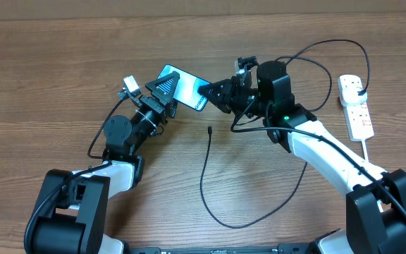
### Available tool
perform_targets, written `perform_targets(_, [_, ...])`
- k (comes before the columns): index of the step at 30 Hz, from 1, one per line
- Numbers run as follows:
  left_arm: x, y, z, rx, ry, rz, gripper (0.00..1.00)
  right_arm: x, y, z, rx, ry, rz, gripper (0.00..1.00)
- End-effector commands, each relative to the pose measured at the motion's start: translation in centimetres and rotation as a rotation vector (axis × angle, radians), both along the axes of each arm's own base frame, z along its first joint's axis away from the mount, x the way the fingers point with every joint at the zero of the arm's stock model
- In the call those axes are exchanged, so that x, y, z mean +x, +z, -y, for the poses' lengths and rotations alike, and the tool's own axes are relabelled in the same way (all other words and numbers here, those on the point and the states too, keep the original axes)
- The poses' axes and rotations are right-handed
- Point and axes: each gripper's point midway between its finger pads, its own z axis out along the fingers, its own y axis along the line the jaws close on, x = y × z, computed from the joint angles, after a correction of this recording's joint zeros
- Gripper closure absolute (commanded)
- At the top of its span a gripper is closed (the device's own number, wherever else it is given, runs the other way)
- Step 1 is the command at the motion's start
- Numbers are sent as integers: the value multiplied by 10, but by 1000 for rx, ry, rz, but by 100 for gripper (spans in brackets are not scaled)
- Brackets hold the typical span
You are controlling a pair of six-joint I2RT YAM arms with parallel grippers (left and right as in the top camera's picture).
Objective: Plug charger to phone and switch on socket
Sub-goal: 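Hand the phone from the right gripper to the left gripper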
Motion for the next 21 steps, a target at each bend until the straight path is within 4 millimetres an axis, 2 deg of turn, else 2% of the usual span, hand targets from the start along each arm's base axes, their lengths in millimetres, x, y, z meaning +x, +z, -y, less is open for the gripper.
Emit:
perform_targets(1, [5,10,-1,-90,-5,-30,6,3,14,-2,-18,26,109,96])
perform_targets(6, [1,20,1,-118,-28,-5,18,16,14,4,-44,-50,143,96])
perform_targets(12, [1,21,1,-127,-31,-7,36,21,23,4,-25,-68,178,96])
perform_targets(16, [2,20,0,-127,-22,-11,47,20,20,4,-1,-84,108,96])
perform_targets(18, [3,20,-2,-129,-11,-10,55,17,17,2,-2,-80,84,96])
perform_targets(21, [3,20,-2,-129,-7,-10,62,12,11,-1,-14,-71,52,96])
